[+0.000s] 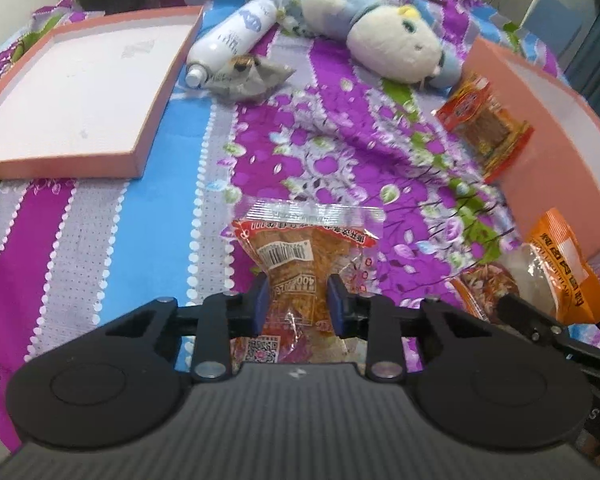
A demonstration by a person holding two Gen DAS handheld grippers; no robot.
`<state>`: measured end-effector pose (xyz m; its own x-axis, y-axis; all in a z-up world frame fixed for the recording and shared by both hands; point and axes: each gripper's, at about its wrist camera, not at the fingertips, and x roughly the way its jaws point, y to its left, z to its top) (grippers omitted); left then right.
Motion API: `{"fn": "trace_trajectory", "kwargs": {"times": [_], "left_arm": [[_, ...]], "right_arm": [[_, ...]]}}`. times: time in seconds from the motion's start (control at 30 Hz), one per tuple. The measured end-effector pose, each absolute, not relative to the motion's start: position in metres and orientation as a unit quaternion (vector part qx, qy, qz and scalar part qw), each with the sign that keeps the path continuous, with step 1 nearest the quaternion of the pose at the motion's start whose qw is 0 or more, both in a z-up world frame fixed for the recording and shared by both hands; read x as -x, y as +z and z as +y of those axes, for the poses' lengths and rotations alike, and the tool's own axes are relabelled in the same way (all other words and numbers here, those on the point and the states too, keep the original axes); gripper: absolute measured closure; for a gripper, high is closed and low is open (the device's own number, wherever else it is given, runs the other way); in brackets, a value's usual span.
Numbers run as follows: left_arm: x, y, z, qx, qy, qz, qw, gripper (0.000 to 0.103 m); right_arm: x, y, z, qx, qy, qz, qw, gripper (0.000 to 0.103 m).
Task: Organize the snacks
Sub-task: 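Carry the pastry bag in the left tool and orange bag in the right tool over the pink box, then lower both bags into the pink box and open both tools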
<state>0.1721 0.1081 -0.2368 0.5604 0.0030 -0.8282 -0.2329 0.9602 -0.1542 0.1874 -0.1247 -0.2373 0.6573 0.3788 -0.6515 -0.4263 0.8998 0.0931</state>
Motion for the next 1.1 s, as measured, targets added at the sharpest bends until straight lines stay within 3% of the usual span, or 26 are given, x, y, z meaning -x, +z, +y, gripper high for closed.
{"fn": "trace_trajectory", "kwargs": {"times": [0.7,1.1], "left_arm": [[-0.109,-0.105,0.057,0.092,0.013,0.369,0.925,0.068],[-0.08,-0.07,0.007,0.105,-0.034,0.348,0.931,0.068]], "right_arm": [[-0.129,-0.128,-0.185,-0.019,0.181,0.267,0.946,0.047],[-0.095,-0.107,-0.236,-0.047,0.141,0.261,0.954,0.047]]}}
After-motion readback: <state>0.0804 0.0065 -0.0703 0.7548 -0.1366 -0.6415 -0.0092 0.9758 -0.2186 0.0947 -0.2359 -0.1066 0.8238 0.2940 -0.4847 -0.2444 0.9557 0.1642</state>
